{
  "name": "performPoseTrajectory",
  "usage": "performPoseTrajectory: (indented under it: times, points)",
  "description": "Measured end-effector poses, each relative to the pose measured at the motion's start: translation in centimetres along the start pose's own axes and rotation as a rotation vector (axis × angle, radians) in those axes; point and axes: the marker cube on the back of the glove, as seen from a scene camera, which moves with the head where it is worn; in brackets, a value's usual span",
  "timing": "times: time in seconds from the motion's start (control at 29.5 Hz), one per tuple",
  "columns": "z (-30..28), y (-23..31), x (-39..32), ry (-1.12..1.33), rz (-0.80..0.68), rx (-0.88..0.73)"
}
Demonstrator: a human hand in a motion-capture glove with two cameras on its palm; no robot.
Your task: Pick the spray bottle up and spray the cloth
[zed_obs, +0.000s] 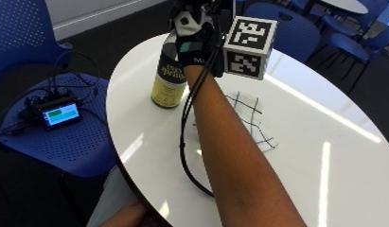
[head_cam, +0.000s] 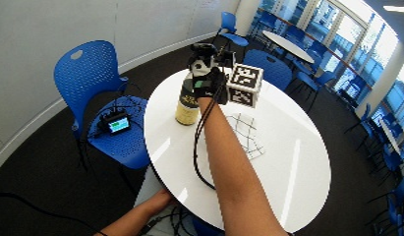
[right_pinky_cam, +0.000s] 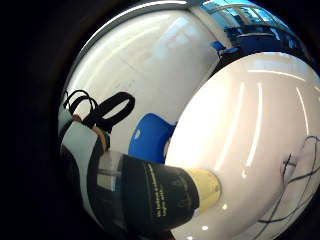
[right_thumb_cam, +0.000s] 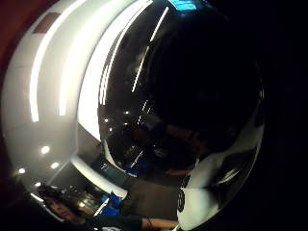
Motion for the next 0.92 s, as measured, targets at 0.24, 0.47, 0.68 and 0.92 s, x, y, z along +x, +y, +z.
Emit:
performPoseTrajectory:
  times: [0.24, 0.47, 0.68, 0.92]
  points:
    - [1.5, 2.3, 2.4, -0.012, 0.095, -0.102]
    - [2.1, 3.9, 4.1, 0.039, 0.173, -0.250]
    - [2.2, 5.6, 6.2, 0.153, 0.151, -0.335]
    - [2.3, 10.4, 7.8, 0.198, 0.153, -0.416]
